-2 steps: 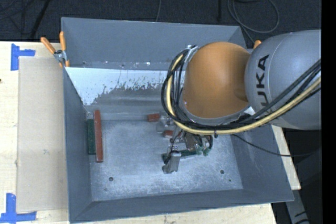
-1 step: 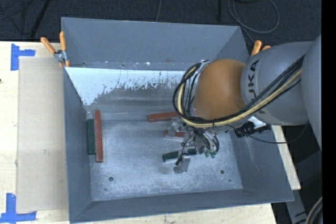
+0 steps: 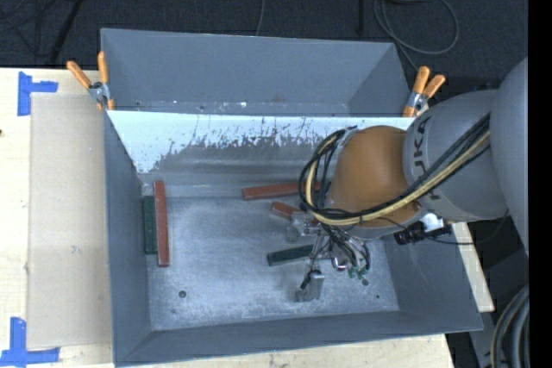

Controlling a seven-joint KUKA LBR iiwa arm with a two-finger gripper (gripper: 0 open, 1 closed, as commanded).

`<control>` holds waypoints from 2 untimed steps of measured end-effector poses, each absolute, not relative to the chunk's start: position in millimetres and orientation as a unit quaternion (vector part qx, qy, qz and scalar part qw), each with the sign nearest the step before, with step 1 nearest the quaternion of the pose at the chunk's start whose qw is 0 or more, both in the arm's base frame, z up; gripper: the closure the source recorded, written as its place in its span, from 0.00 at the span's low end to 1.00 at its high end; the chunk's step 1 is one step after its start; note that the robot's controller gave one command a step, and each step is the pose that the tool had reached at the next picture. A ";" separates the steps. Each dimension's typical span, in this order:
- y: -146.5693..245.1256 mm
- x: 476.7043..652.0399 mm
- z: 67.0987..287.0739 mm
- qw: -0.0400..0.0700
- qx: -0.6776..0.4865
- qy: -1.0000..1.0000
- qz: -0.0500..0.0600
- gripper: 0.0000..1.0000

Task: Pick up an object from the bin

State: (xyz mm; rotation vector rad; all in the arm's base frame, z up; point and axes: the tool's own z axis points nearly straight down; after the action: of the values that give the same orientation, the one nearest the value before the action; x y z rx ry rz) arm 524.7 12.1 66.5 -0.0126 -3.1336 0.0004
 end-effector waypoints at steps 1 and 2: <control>13.1 526.7 69.7 0.001 -0.005 -1.000 0.000 1.00; 11.8 535.1 255.7 -0.005 0.011 -1.000 0.000 1.00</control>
Offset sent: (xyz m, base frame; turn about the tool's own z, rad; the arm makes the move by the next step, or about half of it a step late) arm 0.0000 0.0000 0.0000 0.0000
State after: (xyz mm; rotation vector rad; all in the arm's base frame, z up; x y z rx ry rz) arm 535.1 11.8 255.7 0.0341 -3.1506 0.0002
